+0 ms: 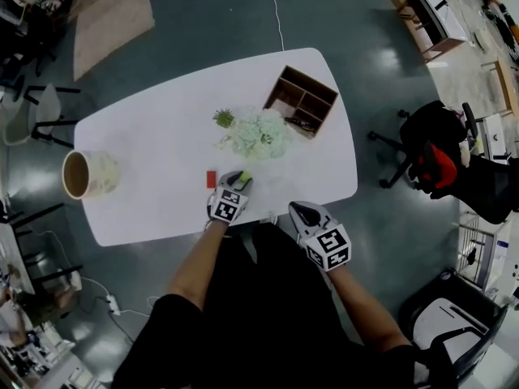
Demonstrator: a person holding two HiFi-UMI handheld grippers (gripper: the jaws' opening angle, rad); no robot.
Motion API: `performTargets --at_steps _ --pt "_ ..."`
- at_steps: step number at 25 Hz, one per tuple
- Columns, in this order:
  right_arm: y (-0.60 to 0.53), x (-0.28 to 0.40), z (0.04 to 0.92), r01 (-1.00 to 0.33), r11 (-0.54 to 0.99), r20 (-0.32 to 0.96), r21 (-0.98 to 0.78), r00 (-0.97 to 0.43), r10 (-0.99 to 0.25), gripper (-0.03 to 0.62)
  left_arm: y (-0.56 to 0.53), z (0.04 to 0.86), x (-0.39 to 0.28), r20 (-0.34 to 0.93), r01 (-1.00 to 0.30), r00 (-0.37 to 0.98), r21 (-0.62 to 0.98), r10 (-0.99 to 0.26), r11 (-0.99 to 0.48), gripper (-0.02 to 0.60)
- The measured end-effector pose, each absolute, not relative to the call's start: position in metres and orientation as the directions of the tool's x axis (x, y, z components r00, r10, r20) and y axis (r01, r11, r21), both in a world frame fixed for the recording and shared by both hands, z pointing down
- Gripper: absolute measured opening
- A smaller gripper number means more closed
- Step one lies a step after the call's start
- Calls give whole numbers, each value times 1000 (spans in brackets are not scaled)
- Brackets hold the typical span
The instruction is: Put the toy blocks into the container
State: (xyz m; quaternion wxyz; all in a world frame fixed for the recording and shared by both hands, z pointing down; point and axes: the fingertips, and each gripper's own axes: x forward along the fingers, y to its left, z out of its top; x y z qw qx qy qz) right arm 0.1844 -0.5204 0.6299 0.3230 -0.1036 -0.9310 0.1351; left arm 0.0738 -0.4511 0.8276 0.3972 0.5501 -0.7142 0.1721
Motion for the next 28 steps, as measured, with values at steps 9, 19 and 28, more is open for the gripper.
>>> performTargets --at_steps 9,19,28 --pt "-457 153 631 249 929 562 -274 -742 365 0 -404 785 60 707 -913 -133 186 -694 364 137" --pt "-355 90 597 346 897 493 -274 -750 440 0 -275 712 10 628 -833 -309 185 -714 522 137" --pt "-239 41 575 476 844 442 -247 -720 535 0 -158 643 -29 514 -780 -445 181 -734 599 137"
